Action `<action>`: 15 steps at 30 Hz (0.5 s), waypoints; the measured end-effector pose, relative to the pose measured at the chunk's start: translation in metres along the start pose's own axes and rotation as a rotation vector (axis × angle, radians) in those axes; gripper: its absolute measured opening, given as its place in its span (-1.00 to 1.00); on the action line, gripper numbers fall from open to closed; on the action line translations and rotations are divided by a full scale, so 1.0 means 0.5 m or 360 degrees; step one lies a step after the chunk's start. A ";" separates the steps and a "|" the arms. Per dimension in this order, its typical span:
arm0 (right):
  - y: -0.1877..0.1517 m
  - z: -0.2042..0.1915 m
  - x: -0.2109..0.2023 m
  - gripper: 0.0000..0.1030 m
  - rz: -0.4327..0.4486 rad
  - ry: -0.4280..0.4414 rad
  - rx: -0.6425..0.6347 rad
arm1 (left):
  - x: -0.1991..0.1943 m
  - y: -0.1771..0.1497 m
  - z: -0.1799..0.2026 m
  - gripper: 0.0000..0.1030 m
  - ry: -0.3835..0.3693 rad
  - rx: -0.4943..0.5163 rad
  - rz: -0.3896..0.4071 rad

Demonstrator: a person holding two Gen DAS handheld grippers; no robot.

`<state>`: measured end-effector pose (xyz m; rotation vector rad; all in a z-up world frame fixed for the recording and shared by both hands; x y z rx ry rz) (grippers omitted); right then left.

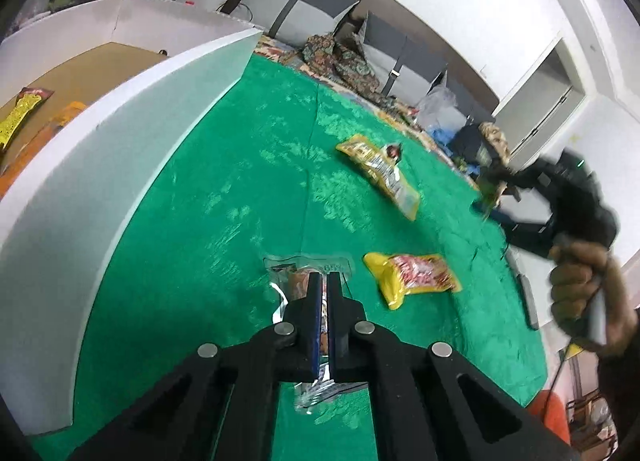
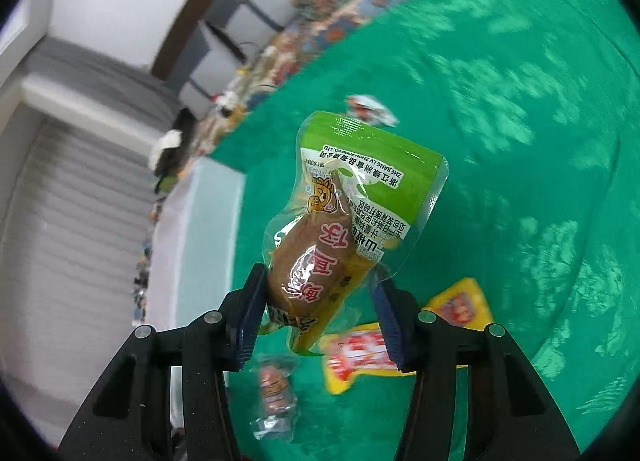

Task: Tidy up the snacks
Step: 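Grasp the green-labelled sausage pack with the right tool while the left tool holds its sausage, then carry both sausage packs into the white box and open both tools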

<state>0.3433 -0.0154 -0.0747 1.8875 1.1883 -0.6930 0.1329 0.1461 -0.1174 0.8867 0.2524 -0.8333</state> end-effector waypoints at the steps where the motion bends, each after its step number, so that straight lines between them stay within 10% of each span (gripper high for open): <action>1: 0.001 -0.015 -0.004 0.04 0.0011 0.0012 -0.0028 | 0.003 -0.006 -0.001 -0.98 -0.0022 -0.0013 -0.0027; 3: -0.012 -0.045 -0.013 0.04 0.0022 0.0034 -0.0094 | 0.000 -0.013 -0.007 -0.62 0.0002 -0.0060 -0.0034; 4: -0.018 -0.059 -0.012 0.04 0.0024 0.0048 -0.0121 | 0.001 -0.015 -0.009 0.17 0.0005 -0.0085 -0.0040; 6: -0.043 -0.059 -0.034 0.04 0.0018 0.0070 -0.0164 | -0.002 -0.015 -0.011 0.96 0.0054 -0.0126 -0.0011; 10: -0.076 -0.084 -0.026 0.04 0.0002 0.0084 -0.0269 | 0.050 -0.016 0.007 0.99 0.0228 -0.0168 -0.0131; 15: -0.095 -0.083 -0.020 0.05 0.0002 0.0120 -0.0275 | 0.169 -0.056 -0.006 0.90 0.0854 0.0095 -0.0532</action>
Point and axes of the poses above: each gripper's, at about its wrist camera, not at the fingertips, and x roughly the way its jaws point, z to its right, y to its top, the point moved 8 cm from there along x, roughly the way its jaws point, and after that the axes turned 11 degrees about -y, right-handed, at the moved point
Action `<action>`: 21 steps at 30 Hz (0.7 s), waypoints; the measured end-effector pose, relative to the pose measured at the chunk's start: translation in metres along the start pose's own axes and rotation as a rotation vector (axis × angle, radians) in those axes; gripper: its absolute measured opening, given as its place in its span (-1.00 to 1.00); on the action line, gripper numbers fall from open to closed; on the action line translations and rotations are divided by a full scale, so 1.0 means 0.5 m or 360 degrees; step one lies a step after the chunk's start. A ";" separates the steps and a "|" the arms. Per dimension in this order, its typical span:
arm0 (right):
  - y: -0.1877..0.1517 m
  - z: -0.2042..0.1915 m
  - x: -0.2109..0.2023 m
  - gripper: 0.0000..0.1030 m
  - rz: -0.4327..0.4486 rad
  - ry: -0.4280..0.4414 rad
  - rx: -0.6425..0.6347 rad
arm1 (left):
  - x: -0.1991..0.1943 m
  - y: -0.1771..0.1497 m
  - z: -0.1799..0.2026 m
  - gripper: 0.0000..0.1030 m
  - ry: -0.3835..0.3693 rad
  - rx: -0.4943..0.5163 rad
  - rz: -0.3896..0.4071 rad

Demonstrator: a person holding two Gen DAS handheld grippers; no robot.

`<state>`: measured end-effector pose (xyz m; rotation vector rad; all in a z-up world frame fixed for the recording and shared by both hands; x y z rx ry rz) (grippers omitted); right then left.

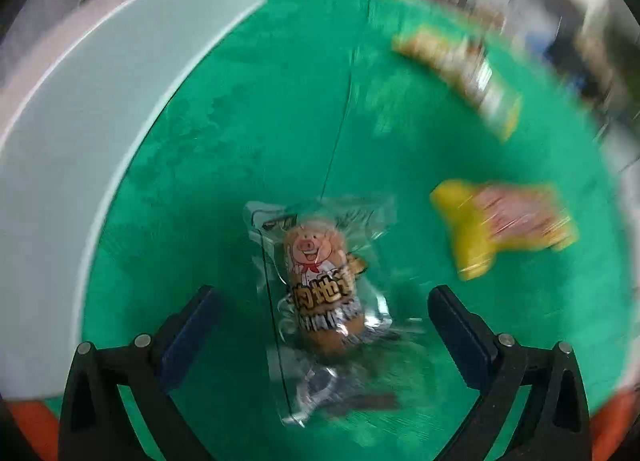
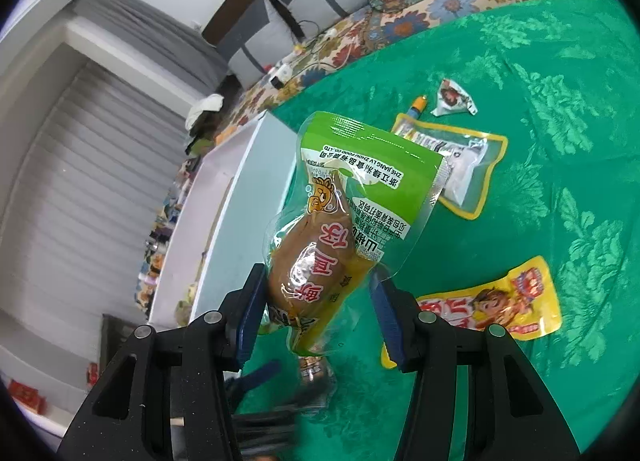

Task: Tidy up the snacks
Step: 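Carry both sausage packs into the white box and open both tools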

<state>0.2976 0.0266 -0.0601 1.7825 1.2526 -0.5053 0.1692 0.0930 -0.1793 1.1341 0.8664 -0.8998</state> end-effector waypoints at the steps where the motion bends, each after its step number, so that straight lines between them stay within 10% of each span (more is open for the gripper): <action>1: 0.000 0.002 -0.002 0.05 0.0008 0.0007 0.0007 | -0.003 0.000 0.003 0.72 0.0030 0.0019 0.0035; 5: 0.001 0.010 -0.026 0.05 0.0038 0.0027 0.0019 | -0.050 0.001 -0.007 0.03 -0.0159 -0.0025 0.0178; 6: 0.001 0.015 -0.032 0.05 0.0045 0.0022 0.0013 | -0.068 0.006 -0.014 -0.46 -0.0250 -0.0054 0.0221; 21: 0.000 -0.038 -0.052 0.05 0.0038 0.0081 -0.0008 | -0.144 0.008 -0.068 -1.00 -0.0565 -0.0132 0.0339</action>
Point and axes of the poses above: each gripper's, at about its wrist camera, not at the fingertips, and x roughly the way its jaws point, z to its right, y to its top, the point moved 8 cm from there along x, roughly the way its jaws point, and after that the axes turned 11 degrees about -y, right-handed, at the moved point
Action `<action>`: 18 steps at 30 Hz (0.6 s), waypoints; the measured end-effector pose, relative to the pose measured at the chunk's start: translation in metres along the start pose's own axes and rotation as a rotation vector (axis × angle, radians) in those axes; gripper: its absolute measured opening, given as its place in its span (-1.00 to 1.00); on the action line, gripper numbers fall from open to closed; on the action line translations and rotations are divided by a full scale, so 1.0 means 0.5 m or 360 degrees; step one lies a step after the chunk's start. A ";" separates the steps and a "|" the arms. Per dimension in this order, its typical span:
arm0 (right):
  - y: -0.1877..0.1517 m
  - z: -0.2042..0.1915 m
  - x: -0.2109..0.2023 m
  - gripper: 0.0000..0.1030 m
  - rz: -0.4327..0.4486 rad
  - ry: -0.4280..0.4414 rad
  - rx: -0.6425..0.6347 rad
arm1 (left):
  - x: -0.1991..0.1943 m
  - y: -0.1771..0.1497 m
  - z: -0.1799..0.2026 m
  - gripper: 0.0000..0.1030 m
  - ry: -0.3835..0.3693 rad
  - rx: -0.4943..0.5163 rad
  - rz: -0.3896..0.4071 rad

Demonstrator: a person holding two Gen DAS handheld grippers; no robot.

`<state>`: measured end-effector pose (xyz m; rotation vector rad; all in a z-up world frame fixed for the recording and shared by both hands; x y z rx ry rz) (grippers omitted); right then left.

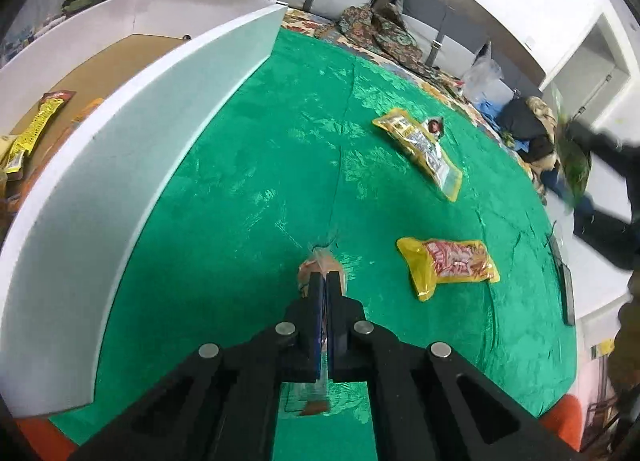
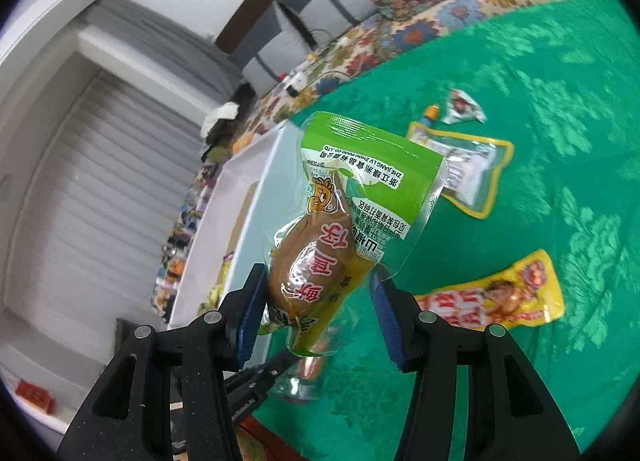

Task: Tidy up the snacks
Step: 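Carry both sausage packs into the white box and open both tools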

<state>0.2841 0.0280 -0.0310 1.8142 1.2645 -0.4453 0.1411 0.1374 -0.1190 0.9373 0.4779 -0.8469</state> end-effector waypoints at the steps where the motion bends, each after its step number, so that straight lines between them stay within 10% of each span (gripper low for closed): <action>1: 0.003 -0.013 0.001 0.05 0.0001 0.0007 -0.0017 | -0.002 -0.003 0.002 -0.99 -0.0027 0.0003 -0.0013; 3: 0.004 -0.026 0.001 0.05 0.0005 0.0020 -0.0030 | -0.006 -0.003 0.002 -0.63 0.0002 0.0025 0.0007; 4: 0.004 -0.032 0.002 0.05 0.0006 0.0026 -0.0039 | -0.004 -0.005 0.003 0.08 0.0025 0.0042 0.0001; 6: 0.001 -0.041 0.003 0.05 0.0005 0.0040 -0.0048 | 0.008 -0.011 0.004 0.63 0.0074 0.0072 -0.0009; 8: -0.004 -0.045 0.005 0.05 -0.0004 0.0051 -0.0050 | 0.031 -0.022 0.004 0.59 0.0130 0.0134 -0.0049; 10: -0.008 -0.044 0.006 0.05 -0.0008 0.0054 -0.0048 | 0.063 -0.032 -0.011 -0.08 0.0222 0.0171 -0.0119; 18: -0.003 -0.021 -0.009 0.05 0.0013 0.0022 -0.0042 | 0.041 -0.020 -0.033 -0.14 0.0047 0.0024 -0.0023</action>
Point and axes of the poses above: each gripper's, at about its wrist camera, not at the fingertips, and x roughly the way its jaws point, z to its right, y to its top, the point moved 8 cm from there along x, roughly the way its jaws point, and after that the axes turned 11 degrees about -y, right-handed, at the moved point
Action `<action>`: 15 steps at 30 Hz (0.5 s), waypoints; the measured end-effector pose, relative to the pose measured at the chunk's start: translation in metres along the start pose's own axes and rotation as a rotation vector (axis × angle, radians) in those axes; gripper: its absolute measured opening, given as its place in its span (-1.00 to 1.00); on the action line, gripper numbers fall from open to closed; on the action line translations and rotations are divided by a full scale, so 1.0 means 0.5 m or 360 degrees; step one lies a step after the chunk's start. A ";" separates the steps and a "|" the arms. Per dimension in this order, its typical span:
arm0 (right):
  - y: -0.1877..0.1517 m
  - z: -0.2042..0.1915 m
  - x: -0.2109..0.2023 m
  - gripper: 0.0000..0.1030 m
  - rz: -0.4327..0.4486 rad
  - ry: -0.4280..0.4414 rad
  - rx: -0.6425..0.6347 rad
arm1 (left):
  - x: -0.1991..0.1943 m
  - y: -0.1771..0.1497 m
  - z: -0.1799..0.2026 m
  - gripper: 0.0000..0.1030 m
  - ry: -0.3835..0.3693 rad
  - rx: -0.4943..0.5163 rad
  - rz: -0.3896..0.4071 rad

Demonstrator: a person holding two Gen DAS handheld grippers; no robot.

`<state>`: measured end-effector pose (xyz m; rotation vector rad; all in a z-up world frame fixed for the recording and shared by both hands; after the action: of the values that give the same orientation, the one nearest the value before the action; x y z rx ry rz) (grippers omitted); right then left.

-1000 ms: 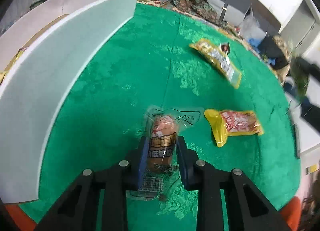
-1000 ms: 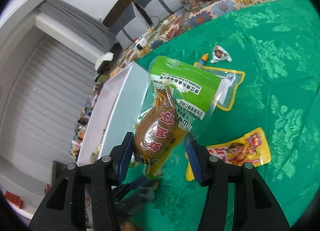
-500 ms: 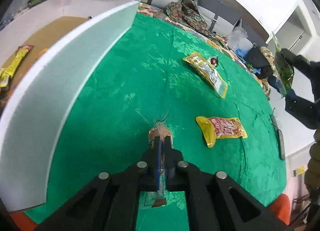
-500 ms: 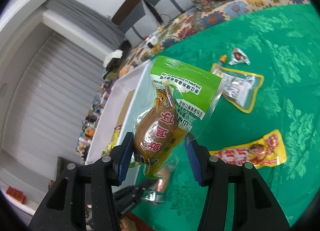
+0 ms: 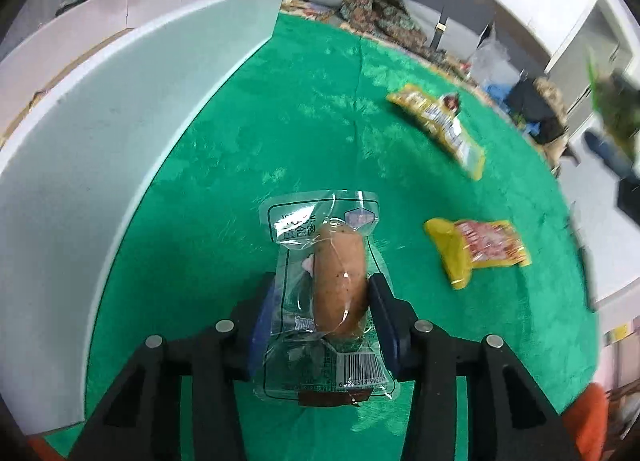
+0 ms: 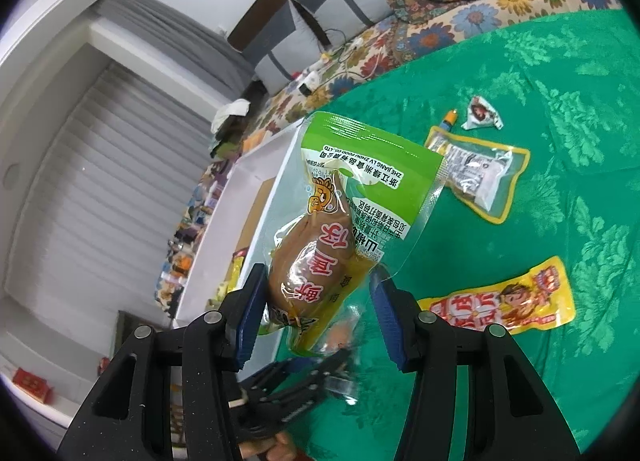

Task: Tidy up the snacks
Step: 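Carry both sausage packs into the white box and open both tools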

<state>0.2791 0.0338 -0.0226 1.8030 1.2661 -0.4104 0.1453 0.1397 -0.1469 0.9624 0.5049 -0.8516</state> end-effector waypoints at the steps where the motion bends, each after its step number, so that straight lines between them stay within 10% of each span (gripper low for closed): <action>1: 0.002 0.002 -0.002 0.05 0.0004 -0.0004 0.0000 | -0.010 0.003 0.002 -0.14 -0.0046 -0.0031 0.0024; 9: 0.016 -0.044 0.002 0.05 -0.0004 0.0043 -0.0009 | -0.213 0.104 0.029 -0.13 -0.0322 -0.0155 0.0360; 15: 0.008 -0.268 0.071 0.06 -0.0091 0.0248 -0.0216 | -0.377 0.186 -0.141 -0.11 0.0003 -0.0223 0.0584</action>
<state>0.2706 0.1613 0.0308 1.7131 1.4209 -0.2127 0.1101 0.3036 -0.0019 0.8912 0.3683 -0.4788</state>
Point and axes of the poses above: each gripper's, at about its wrist camera, not at the fingertips, and x roughly the way its jaws point, z to its right, y to its top, the point moved 8 cm from there along x, roughly the way its jaws point, and after that the axes turned 11 degrees about -y, right-handed, at the moved point
